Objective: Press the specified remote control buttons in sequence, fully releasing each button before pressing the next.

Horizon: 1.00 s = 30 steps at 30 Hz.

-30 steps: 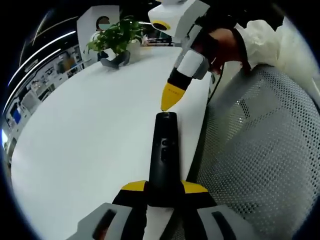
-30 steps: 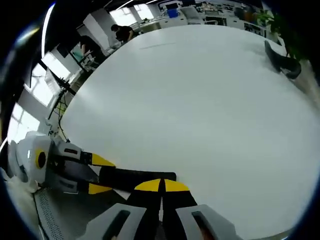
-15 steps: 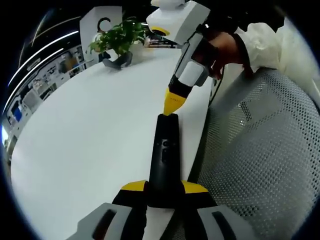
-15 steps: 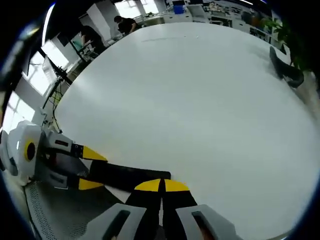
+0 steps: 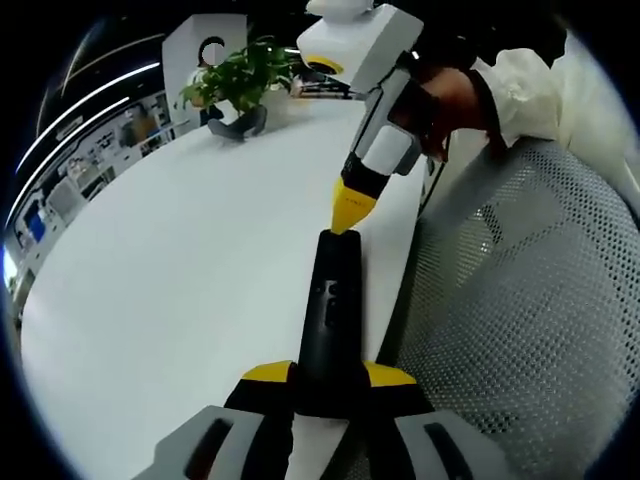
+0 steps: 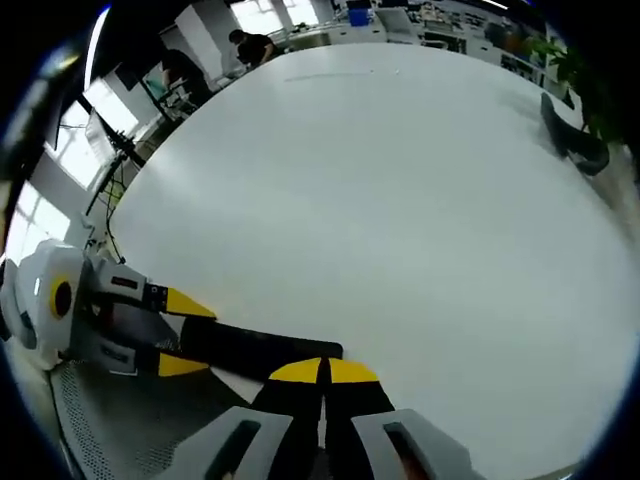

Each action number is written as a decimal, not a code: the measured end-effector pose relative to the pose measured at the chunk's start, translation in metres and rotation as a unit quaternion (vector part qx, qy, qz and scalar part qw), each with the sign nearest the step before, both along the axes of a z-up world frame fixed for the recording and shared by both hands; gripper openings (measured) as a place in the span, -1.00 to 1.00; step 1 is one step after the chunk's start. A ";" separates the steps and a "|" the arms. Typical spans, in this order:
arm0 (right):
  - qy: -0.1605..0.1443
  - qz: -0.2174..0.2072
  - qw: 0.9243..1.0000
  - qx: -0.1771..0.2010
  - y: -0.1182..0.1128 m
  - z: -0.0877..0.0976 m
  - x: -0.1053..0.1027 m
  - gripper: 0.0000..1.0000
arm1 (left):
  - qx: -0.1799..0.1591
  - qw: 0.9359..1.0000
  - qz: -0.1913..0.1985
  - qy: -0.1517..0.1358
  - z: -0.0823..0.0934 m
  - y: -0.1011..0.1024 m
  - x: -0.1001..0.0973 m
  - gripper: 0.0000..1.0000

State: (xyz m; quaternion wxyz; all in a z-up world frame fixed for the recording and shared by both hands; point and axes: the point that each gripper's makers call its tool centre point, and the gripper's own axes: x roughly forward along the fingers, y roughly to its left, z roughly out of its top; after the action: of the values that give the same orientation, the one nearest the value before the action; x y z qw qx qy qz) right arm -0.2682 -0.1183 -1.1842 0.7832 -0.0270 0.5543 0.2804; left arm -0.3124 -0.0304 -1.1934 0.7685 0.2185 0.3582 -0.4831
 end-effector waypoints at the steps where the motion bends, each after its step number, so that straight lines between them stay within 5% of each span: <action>1: 0.000 0.000 1.000 0.000 0.000 0.000 0.000 -1.00 | 0.000 1.000 -0.001 0.000 0.000 0.000 0.000 -0.50; 7: 0.002 0.008 1.000 -0.012 0.000 0.000 -0.002 -1.00 | -0.003 1.000 -0.004 -0.001 0.000 0.000 0.000 -0.50; 8: 0.022 0.012 0.999 -0.021 -0.002 0.002 -0.008 -1.00 | -0.003 1.000 -0.004 -0.001 0.000 0.000 0.000 -0.50; 10: -0.012 0.010 1.000 -0.007 0.001 0.007 0.000 -1.00 | -0.004 1.000 -0.005 -0.002 0.000 0.000 0.000 -0.50; 14: 0.007 0.013 0.999 -0.037 -0.006 -0.003 -0.004 -1.00 | -0.007 1.000 -0.007 -0.004 0.000 0.000 0.000 -0.50; 30: 0.006 0.010 1.000 -0.009 -0.001 -0.001 -0.002 -1.00 | -0.009 1.000 -0.008 -0.005 0.000 0.000 0.000 -0.50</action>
State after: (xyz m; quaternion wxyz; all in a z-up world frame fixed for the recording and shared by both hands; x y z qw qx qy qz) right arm -0.2704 -0.1191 -1.1853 0.7770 -0.0383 0.5610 0.2830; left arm -0.3124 -0.0307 -1.1932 0.7684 0.2171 0.3483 -0.4910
